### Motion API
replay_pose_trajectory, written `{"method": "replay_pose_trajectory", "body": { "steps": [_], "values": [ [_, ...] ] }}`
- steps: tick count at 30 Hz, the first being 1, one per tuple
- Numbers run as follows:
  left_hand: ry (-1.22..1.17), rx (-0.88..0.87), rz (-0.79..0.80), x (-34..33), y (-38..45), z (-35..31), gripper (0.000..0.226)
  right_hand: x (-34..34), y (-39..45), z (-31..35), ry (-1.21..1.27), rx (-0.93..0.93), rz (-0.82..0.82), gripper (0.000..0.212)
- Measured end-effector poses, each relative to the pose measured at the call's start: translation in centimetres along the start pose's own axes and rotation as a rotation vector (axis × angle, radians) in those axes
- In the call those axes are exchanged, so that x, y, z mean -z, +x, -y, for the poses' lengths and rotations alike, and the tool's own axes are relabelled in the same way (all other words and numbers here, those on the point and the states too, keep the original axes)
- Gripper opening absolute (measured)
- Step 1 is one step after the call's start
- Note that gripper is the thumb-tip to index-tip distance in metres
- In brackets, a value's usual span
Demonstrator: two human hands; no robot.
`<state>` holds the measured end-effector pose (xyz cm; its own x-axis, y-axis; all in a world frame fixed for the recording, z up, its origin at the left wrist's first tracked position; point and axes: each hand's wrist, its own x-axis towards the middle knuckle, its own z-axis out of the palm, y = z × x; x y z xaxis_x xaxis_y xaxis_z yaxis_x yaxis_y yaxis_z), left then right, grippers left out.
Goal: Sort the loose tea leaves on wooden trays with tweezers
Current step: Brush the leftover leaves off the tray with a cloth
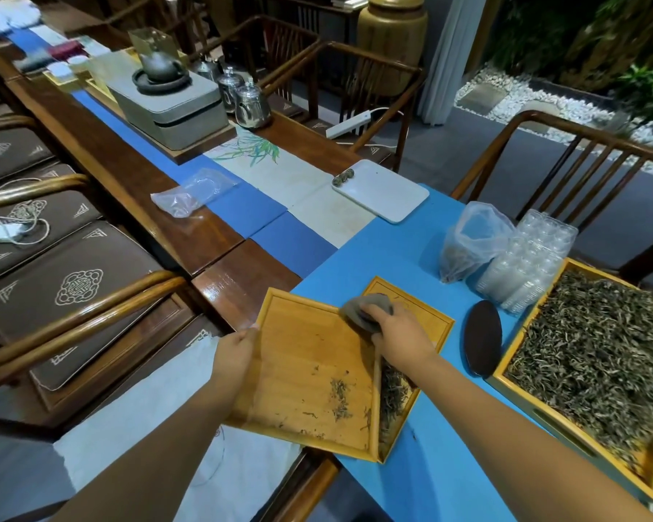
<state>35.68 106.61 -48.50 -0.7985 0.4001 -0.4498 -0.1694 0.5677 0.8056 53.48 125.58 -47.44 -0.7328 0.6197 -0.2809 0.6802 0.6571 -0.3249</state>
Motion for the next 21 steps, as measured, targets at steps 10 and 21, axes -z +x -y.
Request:
{"method": "replay_pose_trajectory", "body": {
  "steps": [10, 21],
  "values": [
    [-0.024, -0.013, 0.007, -0.7, 0.4, -0.4, 0.035, -1.5, 0.1, 4.9, 0.096, 0.165, 0.273, 0.055],
    [-0.073, -0.053, -0.002, -1.3, 1.0, -0.7, 0.025, 1.7, -1.0, 2.3, 0.16, 0.319, 0.399, 0.052]
  ]
}}
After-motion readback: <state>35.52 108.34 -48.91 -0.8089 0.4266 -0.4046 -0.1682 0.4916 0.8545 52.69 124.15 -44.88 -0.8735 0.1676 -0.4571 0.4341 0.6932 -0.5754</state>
